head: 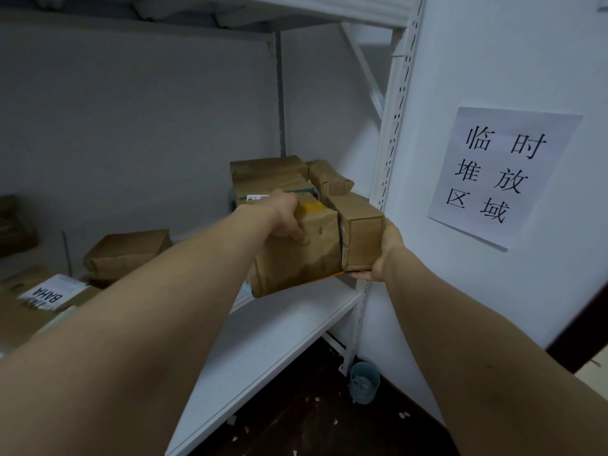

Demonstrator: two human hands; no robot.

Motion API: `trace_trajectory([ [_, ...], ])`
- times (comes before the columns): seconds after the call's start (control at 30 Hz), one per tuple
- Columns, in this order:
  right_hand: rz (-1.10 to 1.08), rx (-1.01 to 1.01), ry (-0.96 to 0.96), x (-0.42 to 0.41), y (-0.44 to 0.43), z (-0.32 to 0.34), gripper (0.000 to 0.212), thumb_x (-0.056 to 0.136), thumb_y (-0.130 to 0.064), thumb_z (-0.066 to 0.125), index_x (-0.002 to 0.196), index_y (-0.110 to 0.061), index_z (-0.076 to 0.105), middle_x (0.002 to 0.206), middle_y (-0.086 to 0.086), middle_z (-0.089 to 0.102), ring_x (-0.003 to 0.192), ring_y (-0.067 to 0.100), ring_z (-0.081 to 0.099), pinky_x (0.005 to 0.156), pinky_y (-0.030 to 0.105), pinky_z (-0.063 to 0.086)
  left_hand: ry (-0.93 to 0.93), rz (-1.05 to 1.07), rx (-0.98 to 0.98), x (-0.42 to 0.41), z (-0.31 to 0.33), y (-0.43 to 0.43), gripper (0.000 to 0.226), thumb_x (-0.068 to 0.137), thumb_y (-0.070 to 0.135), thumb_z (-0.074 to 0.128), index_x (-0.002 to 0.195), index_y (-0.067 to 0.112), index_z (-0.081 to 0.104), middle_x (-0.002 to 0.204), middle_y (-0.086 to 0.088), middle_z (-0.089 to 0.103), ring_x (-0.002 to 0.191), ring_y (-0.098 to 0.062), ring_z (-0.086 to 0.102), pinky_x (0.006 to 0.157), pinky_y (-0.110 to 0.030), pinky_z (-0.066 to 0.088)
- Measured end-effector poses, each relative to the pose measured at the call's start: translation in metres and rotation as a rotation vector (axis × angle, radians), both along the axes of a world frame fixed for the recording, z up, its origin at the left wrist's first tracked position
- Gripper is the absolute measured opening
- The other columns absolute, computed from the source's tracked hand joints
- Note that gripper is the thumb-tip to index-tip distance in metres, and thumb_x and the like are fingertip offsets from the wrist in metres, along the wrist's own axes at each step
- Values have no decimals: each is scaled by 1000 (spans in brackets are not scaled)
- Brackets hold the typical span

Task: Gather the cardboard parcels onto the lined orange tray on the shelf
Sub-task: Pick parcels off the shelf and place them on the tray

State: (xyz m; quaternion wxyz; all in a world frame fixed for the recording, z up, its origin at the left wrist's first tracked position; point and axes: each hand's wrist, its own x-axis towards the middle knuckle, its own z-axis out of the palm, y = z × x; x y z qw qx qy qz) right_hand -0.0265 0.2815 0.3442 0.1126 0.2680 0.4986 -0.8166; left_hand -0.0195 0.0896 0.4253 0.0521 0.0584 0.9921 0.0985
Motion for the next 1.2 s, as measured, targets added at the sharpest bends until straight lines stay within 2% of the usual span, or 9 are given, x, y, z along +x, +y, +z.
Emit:
trace_trajectory([
  [0.1, 32, -34, -8, -19, 11, 0, 66, 87, -70, 32, 123, -23, 62, 117, 13, 66, 108, 39, 59, 96, 60, 43, -10, 16, -14, -14, 2, 10, 74, 72, 44, 78, 132, 16, 43, 131, -10, 43, 117, -29, 48, 98, -40, 45],
  [0.23, 29, -50, 21, -49, 25, -1, 66, 91, -68, 26, 120, -20, 61, 114, 14, 65, 104, 40, 58, 78, 56, 46, -23, 46, -30, -37, 3, 26, 75, 74, 46, 75, 134, 17, 41, 135, -10, 40, 120, -30, 47, 101, -43, 44],
  [0.3, 1, -65, 37, -66, 31, -3, 64, 91, -67, 26, 120, -20, 60, 115, 14, 66, 107, 40, 58, 75, 54, 47, -13, 54, -28, -48, 2, 36, 72, 77, 45, 73, 135, 16, 41, 136, -10, 41, 120, -30, 48, 100, -40, 44],
  [0.5, -139, -63, 83, -114, 38, -15, 56, 85, -59, 38, 115, -21, 67, 104, 12, 73, 96, 36, 67, 80, 54, 54, 25, 90, -42, -82, 0, 60, 70, 81, 49, 68, 136, 16, 41, 140, -11, 37, 122, -32, 48, 101, -42, 43],
  [0.77, -105, -154, 139, -150, 47, -13, 62, 93, -62, 29, 120, -18, 63, 106, 14, 71, 102, 33, 65, 97, 50, 48, 28, 132, -52, -114, -2, 80, 67, 83, 47, 66, 136, 15, 42, 139, -11, 38, 120, -31, 48, 102, -44, 44],
  [0.9, -73, -169, 144, -164, 52, -12, 65, 91, -66, 28, 120, -19, 64, 106, 14, 71, 102, 32, 65, 91, 46, 52, 44, 146, -57, -123, -3, 86, 66, 83, 47, 66, 136, 15, 42, 140, -12, 38, 124, -32, 46, 105, -46, 42],
  [1.03, -37, -56, 130, -165, 54, -8, 65, 89, -68, 28, 114, -23, 67, 105, 10, 72, 101, 29, 65, 88, 42, 52, 55, 151, -61, -127, -7, 89, 68, 84, 48, 64, 138, 14, 41, 143, -14, 34, 128, -33, 42, 107, -46, 39],
  [1.1, -65, -21, 124, -161, 53, -7, 66, 83, -72, 33, 114, -26, 67, 106, 7, 72, 101, 28, 65, 91, 42, 50, 65, 151, -56, -126, -8, 89, 67, 85, 47, 64, 138, 13, 41, 142, -14, 35, 126, -33, 43, 107, -44, 40],
  [1.2, -122, 74, 125, -193, 57, -29, 84, 59, -79, 42, 125, -30, 59, 116, 4, 69, 105, 29, 63, 94, 46, 48, 92, 144, -36, -123, -9, 86, 62, 86, 42, 64, 136, 14, 42, 136, -11, 44, 123, -29, 47, 102, -40, 43],
])
